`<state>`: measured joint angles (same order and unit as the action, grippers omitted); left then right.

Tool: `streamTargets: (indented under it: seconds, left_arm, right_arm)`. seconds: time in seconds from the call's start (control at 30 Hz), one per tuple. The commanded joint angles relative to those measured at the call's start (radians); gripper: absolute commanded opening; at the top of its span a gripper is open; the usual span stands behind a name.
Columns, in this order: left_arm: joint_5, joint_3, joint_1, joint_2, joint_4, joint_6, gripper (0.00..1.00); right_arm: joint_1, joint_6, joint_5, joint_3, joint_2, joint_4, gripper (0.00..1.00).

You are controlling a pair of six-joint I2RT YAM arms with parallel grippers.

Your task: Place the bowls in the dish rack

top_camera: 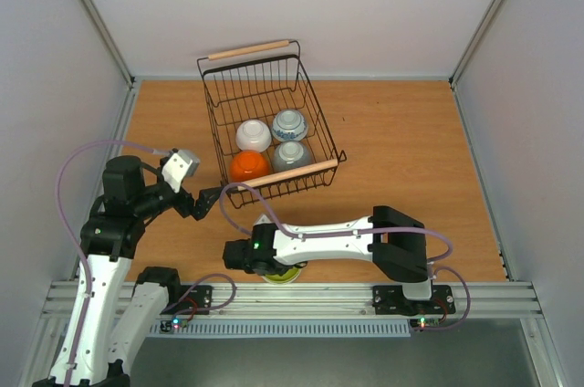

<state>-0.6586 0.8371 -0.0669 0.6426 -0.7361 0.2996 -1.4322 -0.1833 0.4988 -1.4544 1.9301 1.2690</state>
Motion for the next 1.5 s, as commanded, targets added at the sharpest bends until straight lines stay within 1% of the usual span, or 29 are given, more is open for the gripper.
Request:
streamTargets:
  seconds: [0.0,0.23,0.4,0.43,0.57,0.6,0.67,0.93,1.47]
  left_arm:
    - [-0.014,-0.008,-0.001,-0.009,0.027,0.006,0.99]
    - [-0.012,-0.009,-0.001,-0.009,0.028,0.004,0.99]
    - [-0.013,-0.01,-0.001,-0.011,0.029,0.006,0.99]
    - [-0.013,-0.01,-0.001,-0.011,0.03,0.006,0.99]
    - [-0.015,-0.011,0.0,-0.012,0.029,0.006,0.99]
    - [-0.014,-0.012,0.0,-0.012,0.029,0.006,0.99]
    - [-0.014,-0.012,-0.001,-0.012,0.03,0.006,0.99]
    - [-0.014,-0.012,-0.001,-0.014,0.03,0.007,0.99]
    - [-0.016,-0.012,-0.001,-0.014,0.027,0.007,0.99]
  right_arm:
    - [-0.02,-0.032,0.054,-0.032,0.006,0.072,0.01]
    - [-0.026,-0.048,0.103,-0.047,-0.031,0.109,0.01]
    - [-0.028,-0.063,0.107,-0.057,-0.049,0.122,0.02]
    - [-0.028,-0.062,0.099,-0.056,-0.049,0.116,0.05]
    - [-0.035,-0.055,0.075,-0.047,-0.044,0.078,0.27]
    - [-0.037,-0.053,0.073,-0.05,-0.04,0.076,0.3]
    - [-0.039,-0.055,0.072,-0.053,-0.035,0.074,0.32]
    - [-0.04,-0.044,0.056,-0.04,-0.01,0.052,0.33]
    - [-0.041,-0.06,0.042,0.002,0.035,0.038,0.28]
